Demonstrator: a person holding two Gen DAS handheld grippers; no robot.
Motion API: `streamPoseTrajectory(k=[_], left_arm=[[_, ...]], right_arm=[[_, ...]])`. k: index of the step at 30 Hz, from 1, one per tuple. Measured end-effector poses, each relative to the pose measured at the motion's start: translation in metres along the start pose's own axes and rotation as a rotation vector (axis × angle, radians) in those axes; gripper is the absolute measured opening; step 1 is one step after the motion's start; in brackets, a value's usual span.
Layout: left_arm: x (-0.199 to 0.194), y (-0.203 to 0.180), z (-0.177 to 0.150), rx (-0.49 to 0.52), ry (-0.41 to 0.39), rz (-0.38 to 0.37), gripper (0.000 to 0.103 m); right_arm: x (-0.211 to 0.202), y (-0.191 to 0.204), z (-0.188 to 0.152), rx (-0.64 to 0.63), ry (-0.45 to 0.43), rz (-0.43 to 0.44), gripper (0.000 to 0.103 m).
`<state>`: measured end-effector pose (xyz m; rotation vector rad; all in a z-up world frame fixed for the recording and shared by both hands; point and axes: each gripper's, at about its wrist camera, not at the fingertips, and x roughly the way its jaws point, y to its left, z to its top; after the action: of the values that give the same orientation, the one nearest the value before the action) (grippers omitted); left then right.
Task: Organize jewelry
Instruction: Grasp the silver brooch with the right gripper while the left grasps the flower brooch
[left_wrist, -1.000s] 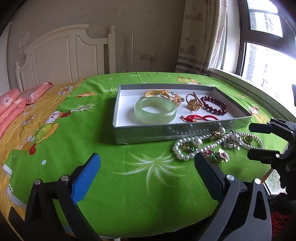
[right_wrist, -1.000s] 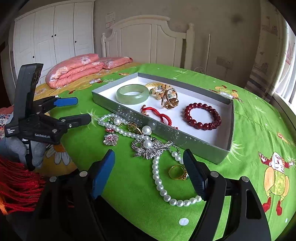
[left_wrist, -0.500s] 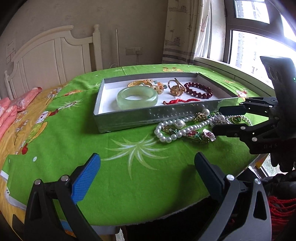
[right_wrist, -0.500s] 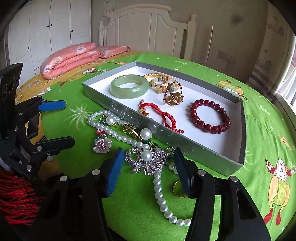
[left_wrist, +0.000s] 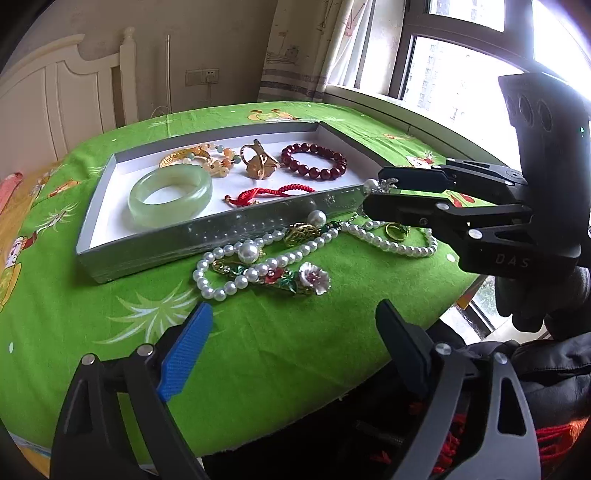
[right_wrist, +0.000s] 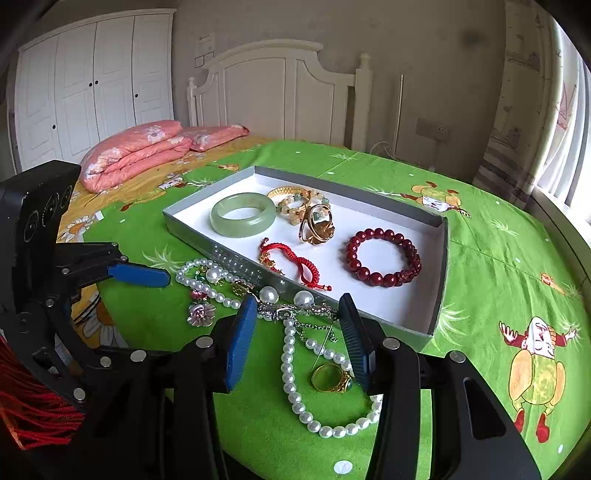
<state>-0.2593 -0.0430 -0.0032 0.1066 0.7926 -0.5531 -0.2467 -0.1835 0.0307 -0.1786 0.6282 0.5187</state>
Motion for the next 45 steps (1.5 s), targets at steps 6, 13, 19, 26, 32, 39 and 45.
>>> streamPoseTrajectory(k=[6, 13, 19, 26, 32, 39, 45], left_arm=[[0.016, -0.007, 0.013, 0.019, 0.026, 0.080, 0.080], [0.023, -0.007, 0.022, 0.046, 0.022, 0.123, 0.062], [0.012, -0.016, 0.012, 0.087, 0.026, 0.070, 0.062], [-0.010, -0.020, 0.015, 0.129, 0.050, -0.005, 0.062], [-0.029, -0.021, 0.018, 0.120, 0.000, 0.005, 0.062], [-0.033, -0.014, 0.024, 0.102, -0.013, 0.030, 0.062], [-0.033, -0.009, 0.030, 0.103, -0.022, 0.063, 0.062]], right_arm=[[-0.008, -0.008, 0.000, 0.028, -0.025, 0.006, 0.046], [-0.013, -0.020, -0.005, 0.063, -0.038, 0.003, 0.046], [-0.016, -0.025, -0.008, 0.081, -0.042, 0.007, 0.046], [-0.016, -0.020, -0.007, 0.075, -0.042, 0.024, 0.046], [-0.019, -0.015, -0.005, 0.061, -0.051, 0.028, 0.046], [-0.020, -0.013, -0.003, 0.057, -0.055, 0.027, 0.046], [-0.021, -0.014, 0.003, 0.053, -0.064, 0.022, 0.046]])
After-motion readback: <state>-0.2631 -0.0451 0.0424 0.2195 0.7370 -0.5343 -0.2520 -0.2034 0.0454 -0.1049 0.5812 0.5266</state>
